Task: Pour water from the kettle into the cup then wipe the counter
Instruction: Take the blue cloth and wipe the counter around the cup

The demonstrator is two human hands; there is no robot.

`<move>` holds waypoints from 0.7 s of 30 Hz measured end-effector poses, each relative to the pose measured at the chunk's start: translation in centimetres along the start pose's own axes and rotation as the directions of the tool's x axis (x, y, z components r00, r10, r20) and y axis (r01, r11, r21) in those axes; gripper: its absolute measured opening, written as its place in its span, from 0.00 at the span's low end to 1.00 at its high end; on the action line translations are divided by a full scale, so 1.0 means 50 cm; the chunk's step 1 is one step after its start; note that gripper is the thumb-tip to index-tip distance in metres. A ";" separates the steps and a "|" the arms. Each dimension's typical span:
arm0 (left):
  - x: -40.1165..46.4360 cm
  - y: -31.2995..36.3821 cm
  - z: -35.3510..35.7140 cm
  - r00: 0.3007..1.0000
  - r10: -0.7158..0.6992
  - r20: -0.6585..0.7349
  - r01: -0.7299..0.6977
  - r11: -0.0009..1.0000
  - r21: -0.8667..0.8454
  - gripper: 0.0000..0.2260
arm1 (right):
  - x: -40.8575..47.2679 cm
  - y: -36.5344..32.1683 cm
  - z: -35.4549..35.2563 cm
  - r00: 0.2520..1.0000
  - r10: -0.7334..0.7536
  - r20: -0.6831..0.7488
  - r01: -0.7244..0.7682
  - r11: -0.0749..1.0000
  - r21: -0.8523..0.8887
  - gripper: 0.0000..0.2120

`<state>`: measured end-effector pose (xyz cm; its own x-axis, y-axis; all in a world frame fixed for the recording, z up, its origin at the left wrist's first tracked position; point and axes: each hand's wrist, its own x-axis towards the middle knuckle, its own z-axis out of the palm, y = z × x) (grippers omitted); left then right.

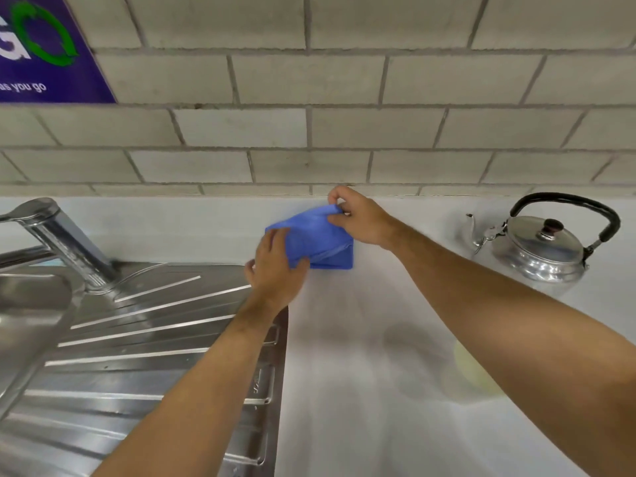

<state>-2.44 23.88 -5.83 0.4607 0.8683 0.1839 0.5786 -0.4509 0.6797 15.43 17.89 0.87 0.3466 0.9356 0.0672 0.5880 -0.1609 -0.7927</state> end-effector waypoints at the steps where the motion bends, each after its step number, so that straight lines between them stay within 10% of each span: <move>1: 0.003 0.013 -0.015 0.998 0.034 -0.044 -0.036 0.998 -0.055 0.30 | -0.017 -0.019 -0.014 0.999 -0.046 0.028 0.046 0.999 -0.009 0.08; 5: -0.018 0.068 -0.071 0.985 0.167 0.048 -0.148 0.951 -0.273 0.28 | -0.102 -0.082 -0.070 0.980 -0.168 0.109 0.173 0.984 -0.037 0.09; 12: -0.193 0.118 -0.102 0.803 0.219 0.554 0.164 0.813 -0.559 0.15 | -0.317 -0.114 -0.151 0.986 -0.149 0.074 0.148 0.989 0.021 0.08; 21: -0.423 0.130 -0.074 0.702 0.049 0.710 0.232 0.927 -0.294 0.15 | -0.664 0.013 -0.102 0.993 0.091 0.070 -0.105 0.964 0.246 0.09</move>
<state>-10.92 3.36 -2.70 0.8302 0.4404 -0.3418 0.4455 -0.1553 0.8817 8.05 -14.88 1.24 0.3465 0.9369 -0.0475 0.3508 -0.1763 -0.9197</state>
